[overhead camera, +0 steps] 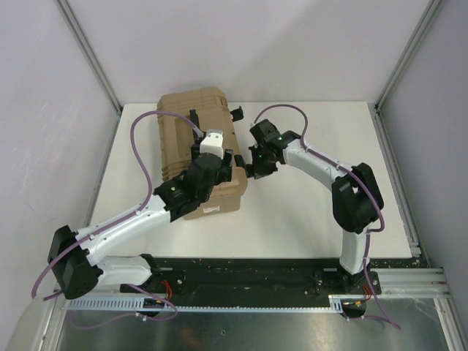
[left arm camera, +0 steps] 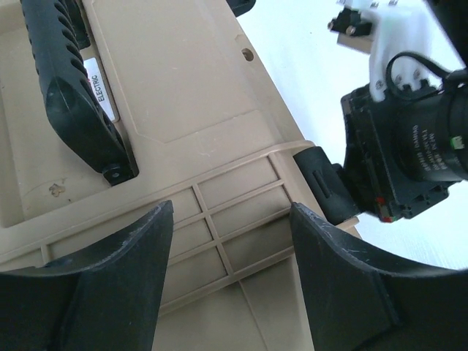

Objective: Pack the tool kit

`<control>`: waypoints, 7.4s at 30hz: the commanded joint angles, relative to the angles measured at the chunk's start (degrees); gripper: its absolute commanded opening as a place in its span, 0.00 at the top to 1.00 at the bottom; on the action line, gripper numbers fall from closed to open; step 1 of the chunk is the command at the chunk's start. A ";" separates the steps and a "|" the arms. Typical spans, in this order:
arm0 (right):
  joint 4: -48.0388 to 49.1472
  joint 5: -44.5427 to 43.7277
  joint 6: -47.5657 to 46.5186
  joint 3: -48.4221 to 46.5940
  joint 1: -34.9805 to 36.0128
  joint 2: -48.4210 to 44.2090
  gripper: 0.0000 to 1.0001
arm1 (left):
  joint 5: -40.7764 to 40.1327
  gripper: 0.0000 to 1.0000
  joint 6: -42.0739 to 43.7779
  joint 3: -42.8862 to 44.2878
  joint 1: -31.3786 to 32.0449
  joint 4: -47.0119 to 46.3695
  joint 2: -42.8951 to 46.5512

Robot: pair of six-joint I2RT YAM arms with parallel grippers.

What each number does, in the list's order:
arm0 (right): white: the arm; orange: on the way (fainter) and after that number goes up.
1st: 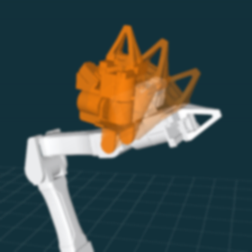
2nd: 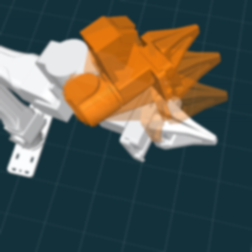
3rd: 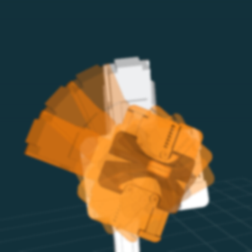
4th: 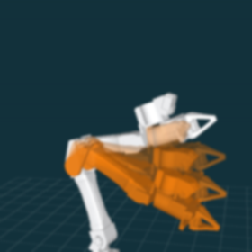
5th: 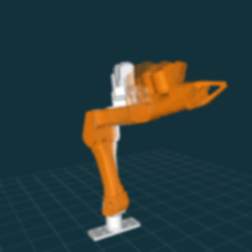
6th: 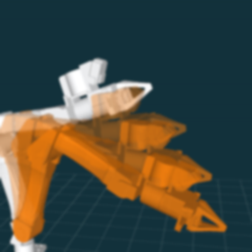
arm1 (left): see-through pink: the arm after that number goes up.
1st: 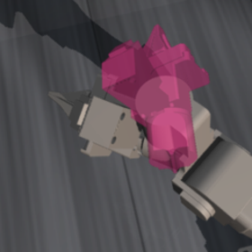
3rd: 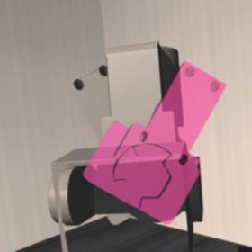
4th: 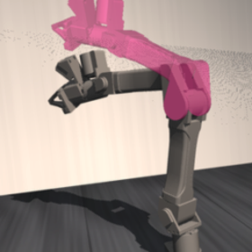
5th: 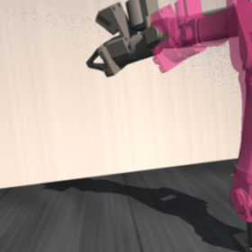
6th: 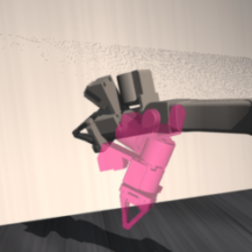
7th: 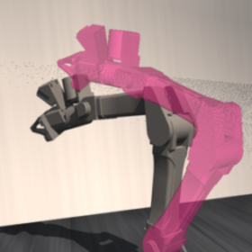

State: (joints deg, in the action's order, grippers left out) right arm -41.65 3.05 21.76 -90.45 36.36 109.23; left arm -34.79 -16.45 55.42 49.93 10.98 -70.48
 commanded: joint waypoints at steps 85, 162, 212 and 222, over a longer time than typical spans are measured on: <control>43.35 28.87 13.71 17.95 -1.54 -9.97 0.90 | 29.58 0.01 -6.15 6.32 -31.69 9.79 14.24; 89.67 32.75 60.04 -5.14 -14.24 30.73 0.54 | 48.88 0.16 7.31 37.65 -36.68 3.87 -37.09; 120.16 13.34 93.51 3.20 -8.83 38.73 0.53 | 45.48 0.18 5.61 37.56 -36.74 3.80 -36.01; 124.89 11.89 94.53 1.65 -8.86 39.58 0.64 | 45.43 0.19 5.81 37.26 -36.74 3.84 -35.54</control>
State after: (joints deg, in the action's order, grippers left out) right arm 72.75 17.04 112.90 -87.11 27.42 148.51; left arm 10.68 -9.02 94.70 12.95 6.50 -107.35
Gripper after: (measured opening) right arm 0.377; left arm 0.814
